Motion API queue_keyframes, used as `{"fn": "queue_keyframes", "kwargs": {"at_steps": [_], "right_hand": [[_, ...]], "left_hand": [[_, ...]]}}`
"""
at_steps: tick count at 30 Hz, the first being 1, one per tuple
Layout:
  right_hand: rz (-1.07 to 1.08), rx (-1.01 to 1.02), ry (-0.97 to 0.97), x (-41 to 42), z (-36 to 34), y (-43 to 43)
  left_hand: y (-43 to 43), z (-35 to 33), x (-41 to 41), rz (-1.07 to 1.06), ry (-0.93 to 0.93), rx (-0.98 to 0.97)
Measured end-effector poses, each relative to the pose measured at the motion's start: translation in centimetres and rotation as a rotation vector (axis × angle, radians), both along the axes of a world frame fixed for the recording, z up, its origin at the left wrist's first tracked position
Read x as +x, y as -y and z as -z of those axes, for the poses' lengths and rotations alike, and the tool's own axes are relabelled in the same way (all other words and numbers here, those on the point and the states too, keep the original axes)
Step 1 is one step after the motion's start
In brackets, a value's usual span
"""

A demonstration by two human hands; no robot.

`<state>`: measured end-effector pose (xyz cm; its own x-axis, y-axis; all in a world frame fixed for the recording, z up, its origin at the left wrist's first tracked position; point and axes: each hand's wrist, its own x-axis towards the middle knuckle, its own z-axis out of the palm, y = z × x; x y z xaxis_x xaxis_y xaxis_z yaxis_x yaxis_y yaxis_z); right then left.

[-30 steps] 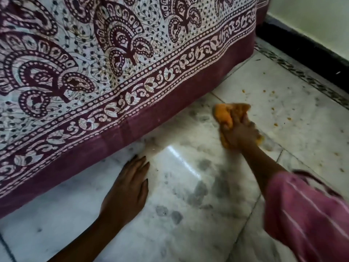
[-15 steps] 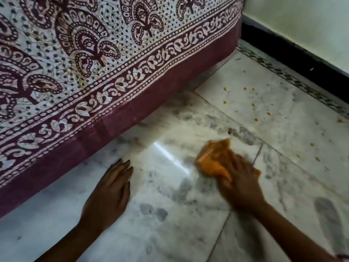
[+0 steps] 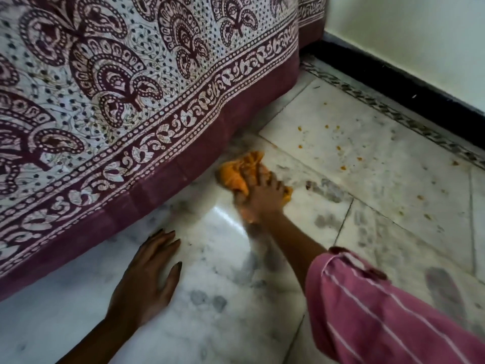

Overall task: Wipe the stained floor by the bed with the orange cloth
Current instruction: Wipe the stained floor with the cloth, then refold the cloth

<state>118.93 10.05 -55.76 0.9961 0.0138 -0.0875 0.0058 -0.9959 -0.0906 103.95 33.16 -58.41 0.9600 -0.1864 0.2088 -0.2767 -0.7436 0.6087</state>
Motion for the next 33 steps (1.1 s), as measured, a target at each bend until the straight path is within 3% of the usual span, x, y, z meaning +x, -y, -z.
{"fn": "queue_keyframes", "kwargs": {"at_steps": [6, 8, 11, 14, 17, 19, 24, 29, 33], "right_hand": [[-0.237, 0.127, -0.01, -11.6, -0.4, -0.5], [-0.271, 0.271, -0.04, -14.1, -1.0, 0.4], [0.011, 0.618, 0.017, -14.6, -2.2, 2.3], [0.21, 0.467, -0.055, -14.4, -3.0, 3.4], [0.172, 0.603, -0.121, -13.6, -5.4, 1.6], [0.261, 0.684, 0.028, -15.8, -8.9, 5.1], [0.211, 0.721, 0.066, -17.7, -14.8, 8.7], [0.332, 0.692, 0.18, -22.8, -22.9, 15.7], [0.358, 0.616, 0.164, -26.5, -27.9, 19.5]], "left_hand": [[0.5, -0.4, 0.2, -0.036, -0.076, 0.004], [1.8, -0.4, 0.1, -0.081, -0.119, -0.026], [4.6, -2.1, -0.3, -0.059, -0.185, -0.165], [7.0, -3.7, 0.0, -0.014, -0.204, -0.282], [6.9, -3.8, 1.6, -0.161, -0.251, -0.248], [11.1, -6.8, 2.5, -0.007, -0.281, -0.186], [14.9, -10.7, 4.0, 0.279, -0.231, -0.381], [22.5, -18.9, 3.3, 0.748, -0.125, -0.384], [27.6, -23.4, 0.5, 0.941, -0.111, -0.41]]}}
